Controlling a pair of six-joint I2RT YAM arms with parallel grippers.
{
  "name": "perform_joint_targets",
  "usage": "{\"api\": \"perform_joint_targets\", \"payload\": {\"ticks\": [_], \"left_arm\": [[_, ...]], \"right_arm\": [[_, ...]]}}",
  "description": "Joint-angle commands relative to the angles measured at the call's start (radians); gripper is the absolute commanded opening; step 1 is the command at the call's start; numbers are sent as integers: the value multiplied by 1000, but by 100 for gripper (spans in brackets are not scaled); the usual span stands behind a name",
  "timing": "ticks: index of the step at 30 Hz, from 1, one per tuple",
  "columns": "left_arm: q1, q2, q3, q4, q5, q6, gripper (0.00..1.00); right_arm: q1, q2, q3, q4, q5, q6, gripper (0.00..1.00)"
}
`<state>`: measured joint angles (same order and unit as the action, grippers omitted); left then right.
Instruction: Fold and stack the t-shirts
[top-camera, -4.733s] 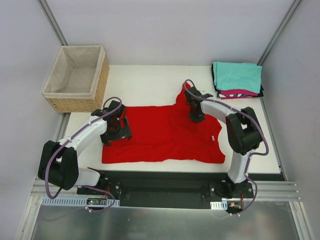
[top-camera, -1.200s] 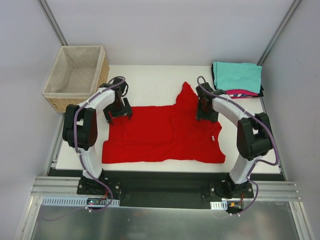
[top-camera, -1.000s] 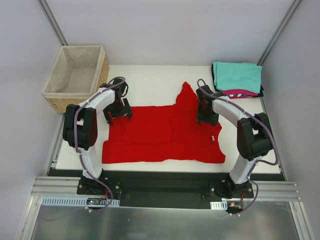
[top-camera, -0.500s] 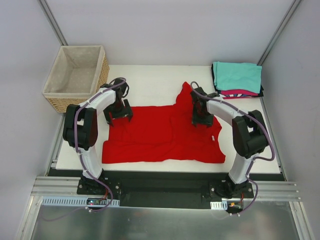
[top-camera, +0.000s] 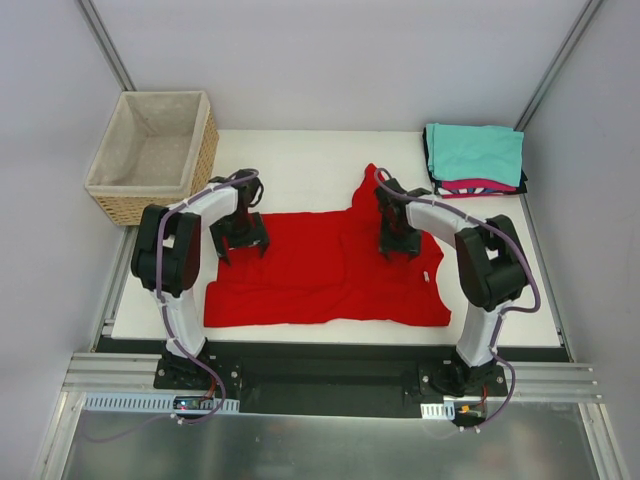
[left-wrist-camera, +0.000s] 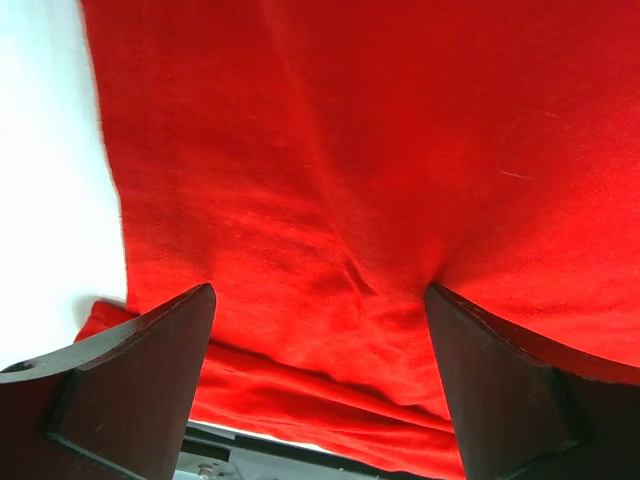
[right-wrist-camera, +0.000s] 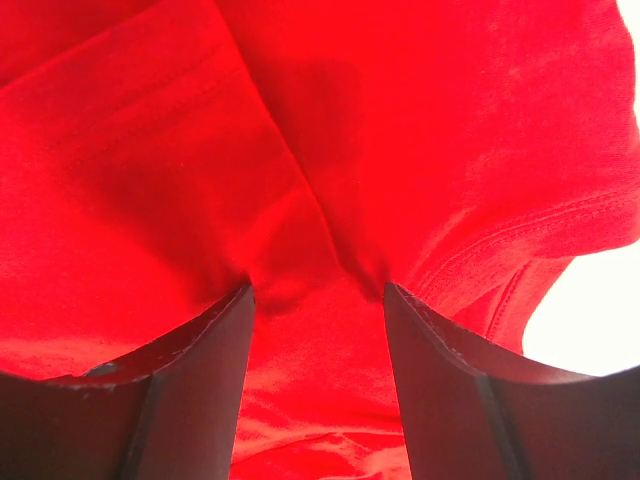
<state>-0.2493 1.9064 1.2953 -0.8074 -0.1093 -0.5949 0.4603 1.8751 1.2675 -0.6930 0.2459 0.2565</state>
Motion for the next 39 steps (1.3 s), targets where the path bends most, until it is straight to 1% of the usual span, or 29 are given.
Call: {"api": "perform_joint_targets", "payload": {"ticks": [1,8,21,39], "left_arm": [[-4,-6,-51,-4,0,-34,86],[-7,-21,-140,31,23,-51,86],[-21,-115,-286,65,11,-71,87],[-22,-256,-393,59,-26,-72,87]], "right_arm": [[15,-4,-11,-20,4,24,58],[35,15,-56,-25,7,52,57],[106,-34,-169,-23,35,115,57],[187,-125,-292,-39,59,199,57]]}}
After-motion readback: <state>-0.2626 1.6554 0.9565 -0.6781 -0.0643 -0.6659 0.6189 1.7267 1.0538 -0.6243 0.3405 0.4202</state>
